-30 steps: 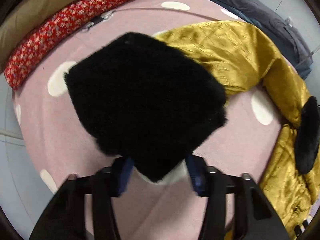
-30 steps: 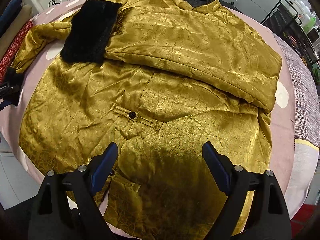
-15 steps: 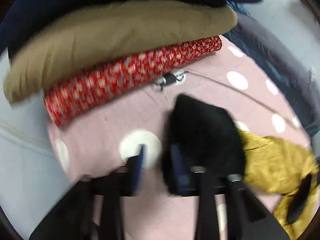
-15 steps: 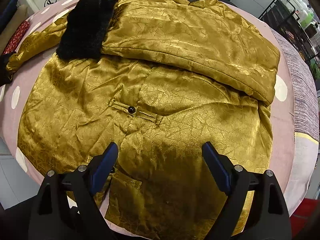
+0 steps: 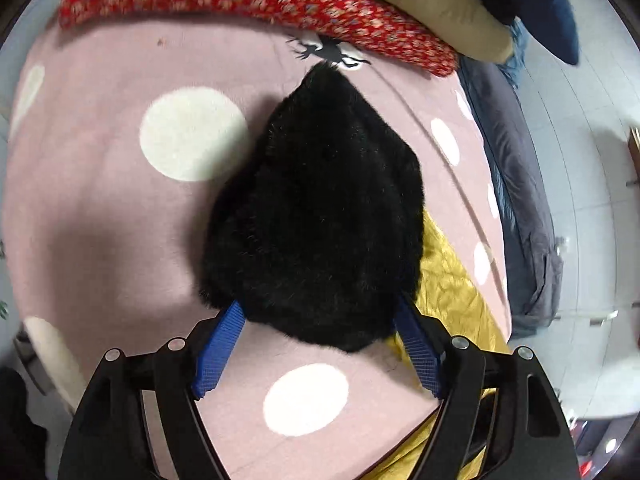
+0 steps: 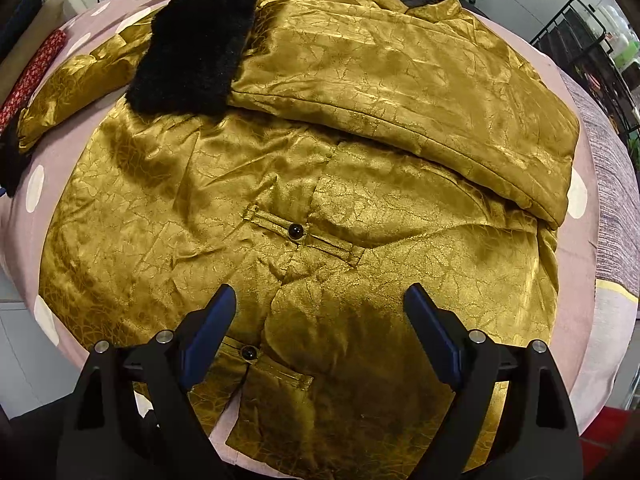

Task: Fold large clothes
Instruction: 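Carry the fur cuff sleeve across the jacket body with the left gripper and release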

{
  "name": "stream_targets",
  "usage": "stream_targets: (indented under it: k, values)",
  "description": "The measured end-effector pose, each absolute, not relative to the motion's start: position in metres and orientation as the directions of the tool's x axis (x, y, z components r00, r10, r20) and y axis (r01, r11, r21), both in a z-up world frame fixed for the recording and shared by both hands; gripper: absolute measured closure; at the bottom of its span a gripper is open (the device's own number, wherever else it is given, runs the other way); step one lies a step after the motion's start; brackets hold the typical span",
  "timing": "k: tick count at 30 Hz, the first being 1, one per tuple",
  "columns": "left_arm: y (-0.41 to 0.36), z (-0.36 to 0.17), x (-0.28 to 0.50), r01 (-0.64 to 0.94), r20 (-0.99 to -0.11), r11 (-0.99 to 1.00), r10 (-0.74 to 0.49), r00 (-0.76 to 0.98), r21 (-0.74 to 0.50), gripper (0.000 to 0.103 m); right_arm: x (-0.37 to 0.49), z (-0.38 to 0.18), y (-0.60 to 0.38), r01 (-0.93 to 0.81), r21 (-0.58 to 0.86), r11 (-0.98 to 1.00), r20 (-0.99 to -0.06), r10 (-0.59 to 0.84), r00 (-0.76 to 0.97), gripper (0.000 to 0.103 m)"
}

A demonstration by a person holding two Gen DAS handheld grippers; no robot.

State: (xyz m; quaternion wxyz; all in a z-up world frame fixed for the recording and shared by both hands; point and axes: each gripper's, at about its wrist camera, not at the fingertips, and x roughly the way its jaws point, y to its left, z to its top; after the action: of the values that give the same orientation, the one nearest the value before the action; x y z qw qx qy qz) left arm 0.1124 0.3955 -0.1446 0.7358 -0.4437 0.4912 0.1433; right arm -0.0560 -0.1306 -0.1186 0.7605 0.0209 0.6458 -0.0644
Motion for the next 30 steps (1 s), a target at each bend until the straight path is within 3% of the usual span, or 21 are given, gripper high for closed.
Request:
stream_targets:
  k: [6,11,16,19,24,30]
  values:
    - [0.408,-0.161,0.130,-0.695,-0.839,0.481,-0.207,0.503,-0.535,0.028,-0.061,-0.118,-0.135,0.135,-0.081,0.988,-0.984,-0.101,0.149,0.017]
    - [0.406,-0.154,0.134,-0.685,-0.856,0.528,-0.191,0.479,-0.502,0.054,-0.068,-0.119,-0.141,0.137,-0.095,0.986,-0.982,-0.115,0.147,0.017]
    - [0.400,-0.130,0.142,-0.638,-0.868,0.621,-0.150,0.474,-0.456,0.068,-0.068,-0.121,-0.142,0.144,-0.099,0.985,-0.980,-0.121,0.156,0.017]
    - [0.377,-0.099,0.157,-0.543,-0.866,0.740,-0.104,0.489,-0.396,0.073,-0.068,-0.120,-0.143,0.149,-0.096,0.984,-0.978,-0.121,0.170,0.017]
    - [0.302,-0.026,0.181,-0.282,-0.792,0.891,-0.128,0.597,-0.356,0.079,-0.064,-0.121,-0.148,0.160,-0.084,0.984,-0.976,-0.113,0.185,0.017]
    - [0.162,0.053,0.185,0.130,-0.669,0.947,-0.302,0.679,-0.295,0.079,-0.062,-0.121,-0.160,0.192,-0.066,0.979,-0.974,-0.105,0.200,0.017]
